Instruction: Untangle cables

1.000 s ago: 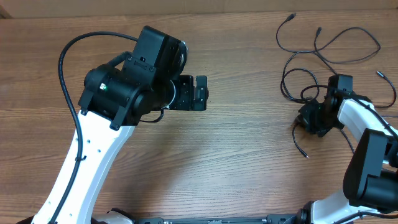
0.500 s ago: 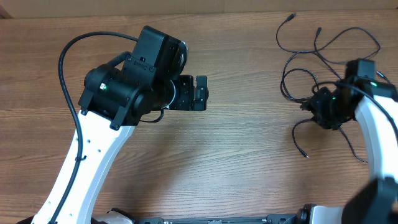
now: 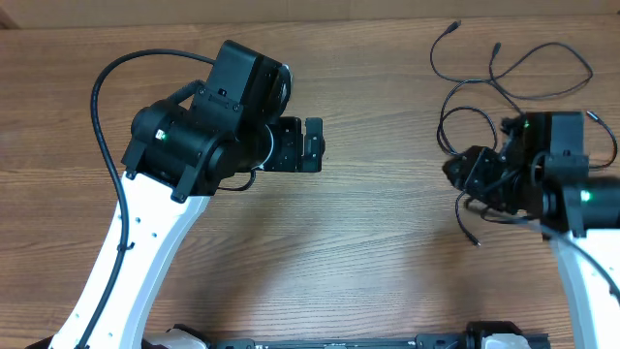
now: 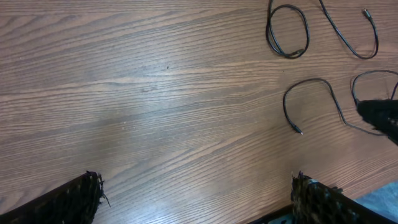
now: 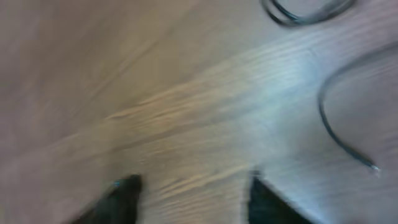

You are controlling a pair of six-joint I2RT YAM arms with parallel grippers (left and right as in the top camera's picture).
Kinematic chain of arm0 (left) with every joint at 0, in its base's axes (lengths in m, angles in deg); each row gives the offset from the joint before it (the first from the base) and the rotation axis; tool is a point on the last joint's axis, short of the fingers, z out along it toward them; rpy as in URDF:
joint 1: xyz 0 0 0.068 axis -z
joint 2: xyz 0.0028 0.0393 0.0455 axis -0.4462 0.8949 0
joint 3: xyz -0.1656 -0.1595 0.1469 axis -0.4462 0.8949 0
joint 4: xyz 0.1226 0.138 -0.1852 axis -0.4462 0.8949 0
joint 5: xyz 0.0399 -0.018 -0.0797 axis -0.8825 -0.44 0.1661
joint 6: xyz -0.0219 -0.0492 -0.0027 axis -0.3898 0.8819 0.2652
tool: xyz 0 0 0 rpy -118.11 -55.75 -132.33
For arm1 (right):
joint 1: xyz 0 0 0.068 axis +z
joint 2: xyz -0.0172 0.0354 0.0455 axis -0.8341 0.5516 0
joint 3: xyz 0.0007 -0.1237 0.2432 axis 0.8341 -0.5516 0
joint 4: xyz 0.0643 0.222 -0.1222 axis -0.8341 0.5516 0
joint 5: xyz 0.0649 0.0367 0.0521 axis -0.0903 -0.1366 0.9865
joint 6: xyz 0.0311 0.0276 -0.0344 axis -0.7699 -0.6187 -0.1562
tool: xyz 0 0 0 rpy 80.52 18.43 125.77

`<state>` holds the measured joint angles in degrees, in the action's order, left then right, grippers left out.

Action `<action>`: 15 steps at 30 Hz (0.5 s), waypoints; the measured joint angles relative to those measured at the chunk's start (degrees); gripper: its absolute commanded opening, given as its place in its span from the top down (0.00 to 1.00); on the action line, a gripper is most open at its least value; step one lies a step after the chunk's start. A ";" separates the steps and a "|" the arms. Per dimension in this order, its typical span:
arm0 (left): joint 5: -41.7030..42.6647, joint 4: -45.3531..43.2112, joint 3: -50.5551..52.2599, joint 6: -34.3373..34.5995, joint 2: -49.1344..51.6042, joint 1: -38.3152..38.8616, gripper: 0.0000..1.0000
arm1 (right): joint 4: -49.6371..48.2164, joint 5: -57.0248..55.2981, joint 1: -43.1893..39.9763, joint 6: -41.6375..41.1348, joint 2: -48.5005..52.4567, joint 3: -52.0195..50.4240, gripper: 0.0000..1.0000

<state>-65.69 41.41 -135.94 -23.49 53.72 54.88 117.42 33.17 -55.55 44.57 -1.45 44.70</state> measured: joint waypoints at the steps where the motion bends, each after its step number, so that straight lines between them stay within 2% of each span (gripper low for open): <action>1: 0.00 0.00 0.00 0.00 0.00 0.00 0.01 | -1.27 -0.02 0.92 -0.09 -0.74 0.00 0.00; 9: 0.02 0.00 0.02 0.00 0.00 0.00 0.00 | -7.89 -0.04 2.60 -0.07 -1.22 0.00 0.00; 15: 0.02 0.00 0.00 0.00 0.00 0.00 0.00 | -6.95 1.07 2.60 -0.59 -1.16 0.00 0.00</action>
<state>-65.67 41.41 -135.94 -23.49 53.72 54.88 110.47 34.24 -52.95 43.98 -2.61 44.70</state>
